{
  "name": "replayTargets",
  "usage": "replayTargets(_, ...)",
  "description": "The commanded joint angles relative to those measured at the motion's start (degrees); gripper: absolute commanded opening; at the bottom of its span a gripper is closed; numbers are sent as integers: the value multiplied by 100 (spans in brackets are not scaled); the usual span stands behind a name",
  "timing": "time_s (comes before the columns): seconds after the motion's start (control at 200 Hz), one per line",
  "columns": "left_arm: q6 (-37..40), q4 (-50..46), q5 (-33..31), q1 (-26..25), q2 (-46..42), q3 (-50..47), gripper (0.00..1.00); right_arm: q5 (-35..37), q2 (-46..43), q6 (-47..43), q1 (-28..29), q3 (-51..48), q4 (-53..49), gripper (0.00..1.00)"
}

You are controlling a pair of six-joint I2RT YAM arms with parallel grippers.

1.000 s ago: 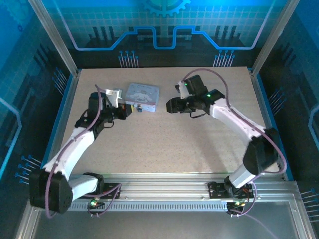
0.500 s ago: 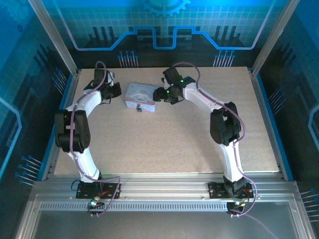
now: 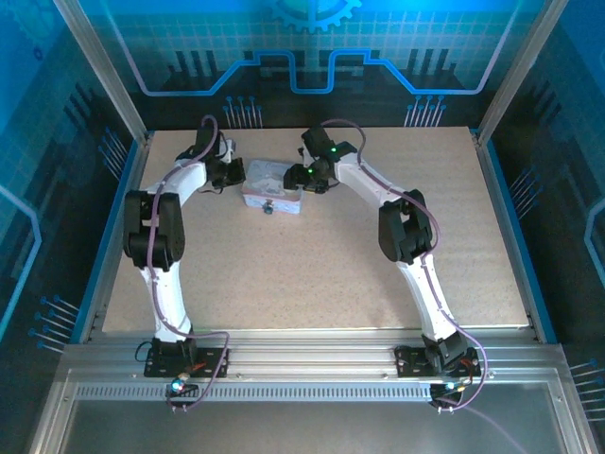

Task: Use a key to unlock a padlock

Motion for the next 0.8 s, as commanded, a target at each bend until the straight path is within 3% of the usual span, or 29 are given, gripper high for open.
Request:
replayTargets(0.0, 51, -58, 427, -327, -436, -673, 0, 7, -349, -313, -32, -615, -202, 60)
replayTargets(0.245, -287, 692, 320, -1006, -1308, -2101, 0, 371, -2026, -485, -32, -3024, 471, 59)
replayTargets(0.585, -497, 986, -27, -1059, -2167, -3047, 0, 1477, -3541, -400, -90, -4241, 390, 66)
replayTargets(0.69, -430, 918, -179, -1009, -2440, -3291, 0, 2186, -4123, -155, 107, -4711, 355, 67)
replayTargets(0.795, -384, 656, -175, -912, -2694, -3448, 0, 3215, -4682, 283, 790, -5316, 455, 65)
